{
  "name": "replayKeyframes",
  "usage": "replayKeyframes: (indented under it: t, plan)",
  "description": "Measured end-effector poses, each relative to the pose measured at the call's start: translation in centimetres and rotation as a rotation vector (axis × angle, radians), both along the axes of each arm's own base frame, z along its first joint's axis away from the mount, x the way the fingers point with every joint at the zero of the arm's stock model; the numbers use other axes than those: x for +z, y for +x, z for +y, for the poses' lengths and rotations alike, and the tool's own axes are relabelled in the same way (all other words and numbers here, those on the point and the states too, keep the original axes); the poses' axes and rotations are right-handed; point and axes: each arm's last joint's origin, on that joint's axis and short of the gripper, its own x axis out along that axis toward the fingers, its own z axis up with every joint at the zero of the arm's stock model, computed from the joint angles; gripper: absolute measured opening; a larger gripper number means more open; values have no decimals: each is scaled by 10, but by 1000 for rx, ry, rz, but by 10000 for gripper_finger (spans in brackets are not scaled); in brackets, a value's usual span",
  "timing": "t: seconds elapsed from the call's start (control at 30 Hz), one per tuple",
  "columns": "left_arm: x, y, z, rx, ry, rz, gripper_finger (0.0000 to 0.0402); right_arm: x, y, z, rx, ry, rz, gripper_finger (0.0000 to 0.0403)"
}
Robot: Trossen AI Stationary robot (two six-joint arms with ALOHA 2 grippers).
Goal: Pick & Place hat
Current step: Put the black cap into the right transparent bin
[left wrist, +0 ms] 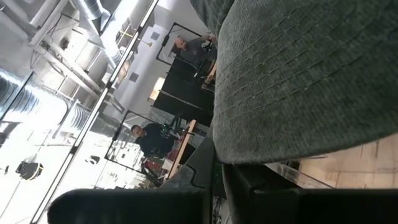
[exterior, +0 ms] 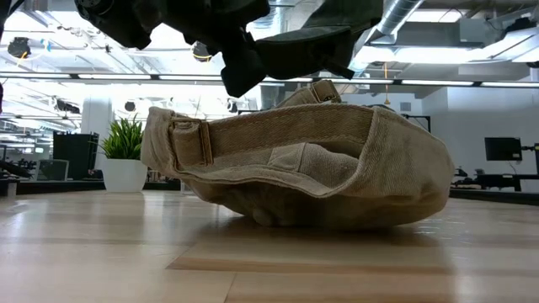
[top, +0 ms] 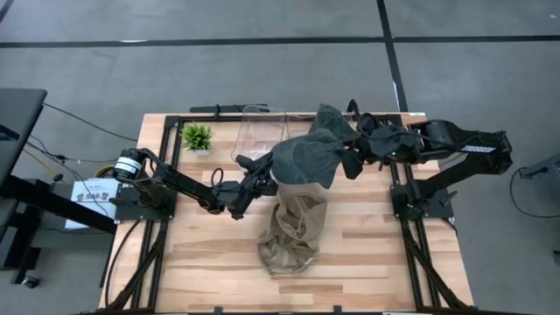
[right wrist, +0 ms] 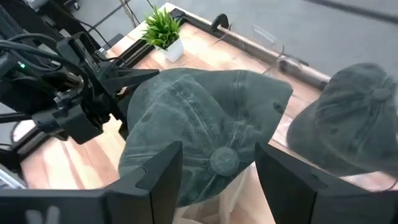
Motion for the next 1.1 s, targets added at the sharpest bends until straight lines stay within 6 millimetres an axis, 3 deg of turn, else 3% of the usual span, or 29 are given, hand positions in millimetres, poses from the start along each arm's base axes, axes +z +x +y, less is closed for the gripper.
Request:
replayKeyframes:
  t: [0.57,0.77,0.9,1.1]
  plan:
    - [0,0,0,4,-3,-3,16,-14,-19,-10,-44,-82,264,229]
    - [0,0,0,4,-3,-3,16,-19,-27,-3,64,-129,388,220]
    - [0,0,0,3,-11,-16,17,-17,-24,3,70,-90,329,217]
    - [0,0,0,3,-13,-19,17,-12,-16,14,-55,151,123,219]
